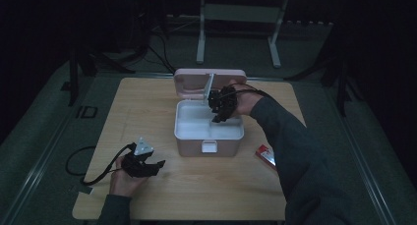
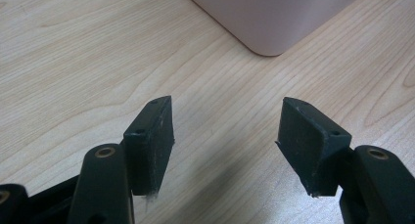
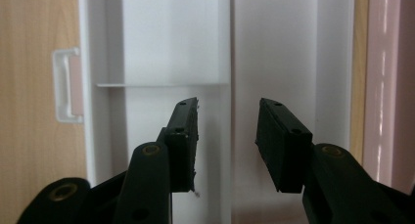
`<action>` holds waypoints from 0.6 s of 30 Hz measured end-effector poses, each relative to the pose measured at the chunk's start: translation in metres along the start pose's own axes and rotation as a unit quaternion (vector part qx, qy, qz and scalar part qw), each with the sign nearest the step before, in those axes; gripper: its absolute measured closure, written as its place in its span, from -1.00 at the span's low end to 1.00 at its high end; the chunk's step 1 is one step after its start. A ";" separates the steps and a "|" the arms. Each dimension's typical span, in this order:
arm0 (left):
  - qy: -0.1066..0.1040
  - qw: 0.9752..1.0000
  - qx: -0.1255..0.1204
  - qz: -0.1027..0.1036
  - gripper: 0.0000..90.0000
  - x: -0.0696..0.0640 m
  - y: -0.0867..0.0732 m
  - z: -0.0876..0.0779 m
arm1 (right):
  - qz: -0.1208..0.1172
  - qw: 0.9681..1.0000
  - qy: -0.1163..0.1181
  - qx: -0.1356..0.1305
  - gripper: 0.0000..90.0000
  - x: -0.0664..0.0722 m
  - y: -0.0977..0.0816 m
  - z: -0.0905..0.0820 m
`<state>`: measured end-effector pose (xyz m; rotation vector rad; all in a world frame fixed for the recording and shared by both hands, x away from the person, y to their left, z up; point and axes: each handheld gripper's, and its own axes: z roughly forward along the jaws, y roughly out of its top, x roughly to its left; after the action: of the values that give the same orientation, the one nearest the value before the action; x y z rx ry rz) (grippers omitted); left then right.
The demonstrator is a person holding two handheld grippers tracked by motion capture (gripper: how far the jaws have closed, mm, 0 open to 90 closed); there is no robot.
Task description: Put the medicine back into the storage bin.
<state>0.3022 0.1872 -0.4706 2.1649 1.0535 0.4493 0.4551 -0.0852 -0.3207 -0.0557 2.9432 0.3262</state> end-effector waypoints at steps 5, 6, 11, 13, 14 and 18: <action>-0.002 1.000 0.005 0.003 -0.15 0.000 0.000 0.002 | -0.002 1.000 0.009 0.025 0.31 -0.002 0.005 0.004; -0.002 1.000 0.005 0.004 -0.15 0.000 0.000 0.002 | -0.005 1.000 0.011 0.027 0.32 -0.003 0.006 0.006; -0.005 1.000 0.006 0.004 -0.15 -0.001 0.000 0.003 | -0.010 0.999 0.017 0.043 0.36 -0.005 0.014 0.012; -0.005 1.000 0.006 0.005 -0.15 0.000 0.000 0.002 | -0.011 0.998 0.019 0.055 0.41 -0.004 0.017 0.015; -0.005 1.000 0.005 0.004 -0.15 0.000 0.000 0.002 | -0.012 0.998 0.019 0.063 0.44 -0.004 0.018 0.017; -0.006 1.000 0.006 0.005 -0.15 0.000 -0.001 0.002 | -0.014 0.996 0.023 0.082 0.54 -0.006 0.020 0.023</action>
<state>0.3030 0.1867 -0.4726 2.1813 1.0425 0.4340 0.4636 -0.0607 -0.3379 -0.0825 2.9991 0.0809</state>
